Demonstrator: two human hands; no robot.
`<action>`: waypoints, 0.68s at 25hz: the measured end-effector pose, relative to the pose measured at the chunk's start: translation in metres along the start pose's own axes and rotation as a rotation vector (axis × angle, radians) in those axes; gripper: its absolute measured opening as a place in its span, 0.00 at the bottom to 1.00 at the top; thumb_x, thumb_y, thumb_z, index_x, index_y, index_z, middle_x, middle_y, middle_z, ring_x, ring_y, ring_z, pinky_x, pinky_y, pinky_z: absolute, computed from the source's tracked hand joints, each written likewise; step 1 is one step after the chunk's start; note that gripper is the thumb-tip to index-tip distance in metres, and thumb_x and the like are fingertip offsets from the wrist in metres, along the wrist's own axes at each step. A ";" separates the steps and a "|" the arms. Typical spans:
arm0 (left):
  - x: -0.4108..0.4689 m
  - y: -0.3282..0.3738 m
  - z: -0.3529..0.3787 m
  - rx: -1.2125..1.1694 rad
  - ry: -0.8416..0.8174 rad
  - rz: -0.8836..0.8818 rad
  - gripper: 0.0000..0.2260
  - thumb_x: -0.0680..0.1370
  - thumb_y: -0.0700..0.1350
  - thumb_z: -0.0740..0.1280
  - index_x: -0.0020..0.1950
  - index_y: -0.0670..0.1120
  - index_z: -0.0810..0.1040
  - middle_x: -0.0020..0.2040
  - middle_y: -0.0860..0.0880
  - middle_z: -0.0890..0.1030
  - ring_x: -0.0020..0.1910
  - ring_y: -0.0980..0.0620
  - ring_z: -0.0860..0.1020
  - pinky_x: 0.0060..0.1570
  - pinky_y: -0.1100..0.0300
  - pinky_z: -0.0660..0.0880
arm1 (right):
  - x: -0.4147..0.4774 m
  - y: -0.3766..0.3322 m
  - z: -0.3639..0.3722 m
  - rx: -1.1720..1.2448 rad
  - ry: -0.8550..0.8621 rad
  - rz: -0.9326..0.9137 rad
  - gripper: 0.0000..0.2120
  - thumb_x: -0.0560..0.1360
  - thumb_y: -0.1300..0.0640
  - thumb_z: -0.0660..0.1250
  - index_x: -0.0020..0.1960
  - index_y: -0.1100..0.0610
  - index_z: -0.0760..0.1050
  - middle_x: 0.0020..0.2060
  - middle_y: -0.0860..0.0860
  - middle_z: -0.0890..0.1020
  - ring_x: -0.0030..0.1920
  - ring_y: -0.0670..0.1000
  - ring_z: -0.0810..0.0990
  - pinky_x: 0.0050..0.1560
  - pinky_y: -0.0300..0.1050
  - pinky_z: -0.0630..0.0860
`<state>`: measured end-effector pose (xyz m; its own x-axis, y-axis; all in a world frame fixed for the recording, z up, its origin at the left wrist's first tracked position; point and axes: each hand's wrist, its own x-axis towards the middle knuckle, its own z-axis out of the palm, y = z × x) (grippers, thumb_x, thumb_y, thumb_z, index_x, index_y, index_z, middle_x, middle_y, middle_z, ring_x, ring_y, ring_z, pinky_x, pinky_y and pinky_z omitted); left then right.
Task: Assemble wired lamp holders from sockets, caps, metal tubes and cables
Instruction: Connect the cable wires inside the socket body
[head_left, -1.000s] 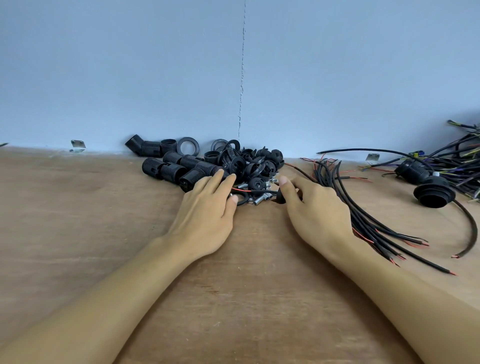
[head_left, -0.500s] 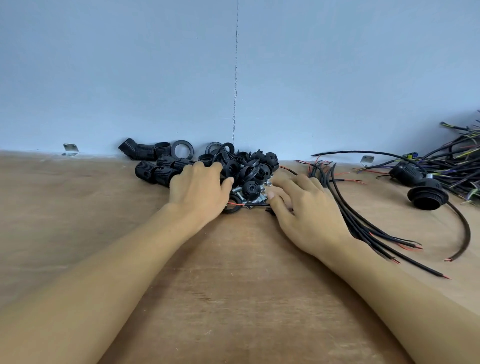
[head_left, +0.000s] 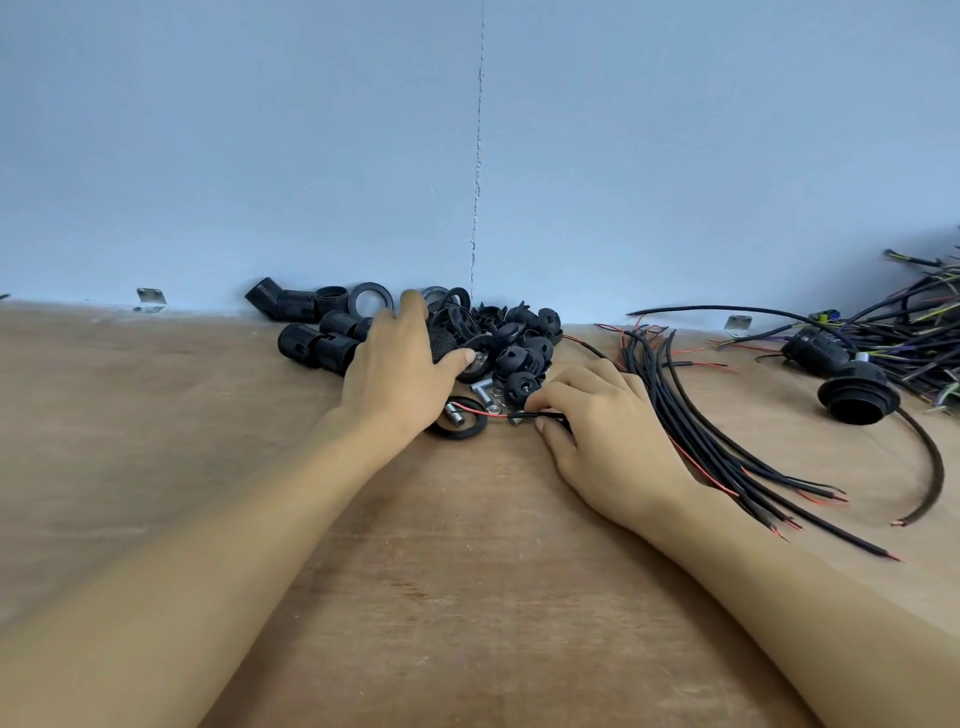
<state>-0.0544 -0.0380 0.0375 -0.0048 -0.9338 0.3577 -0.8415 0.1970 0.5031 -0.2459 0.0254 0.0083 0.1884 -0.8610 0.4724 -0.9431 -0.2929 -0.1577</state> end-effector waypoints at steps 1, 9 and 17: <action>0.001 0.000 -0.002 -0.031 0.022 -0.010 0.27 0.78 0.59 0.72 0.69 0.45 0.70 0.63 0.43 0.75 0.60 0.38 0.77 0.51 0.49 0.72 | 0.000 0.000 0.000 0.013 -0.003 0.012 0.08 0.78 0.57 0.68 0.56 0.50 0.81 0.53 0.46 0.81 0.61 0.53 0.73 0.60 0.51 0.68; -0.024 0.015 -0.010 -0.440 0.119 0.044 0.14 0.74 0.52 0.75 0.58 0.51 0.79 0.56 0.53 0.78 0.53 0.55 0.77 0.50 0.65 0.67 | 0.003 0.005 -0.001 0.207 -0.015 0.168 0.07 0.79 0.60 0.65 0.56 0.54 0.77 0.55 0.49 0.81 0.60 0.54 0.75 0.61 0.55 0.71; -0.071 -0.007 -0.004 -0.372 -0.073 0.171 0.15 0.69 0.46 0.79 0.51 0.57 0.79 0.45 0.61 0.82 0.49 0.64 0.78 0.48 0.75 0.70 | 0.004 0.005 0.000 0.278 0.082 0.159 0.04 0.76 0.55 0.72 0.47 0.53 0.77 0.47 0.45 0.79 0.53 0.50 0.75 0.55 0.49 0.72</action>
<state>-0.0460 0.0285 0.0117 -0.1767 -0.8945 0.4107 -0.5727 0.4328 0.6962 -0.2501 0.0208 0.0091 0.0112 -0.8718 0.4896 -0.8460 -0.2693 -0.4602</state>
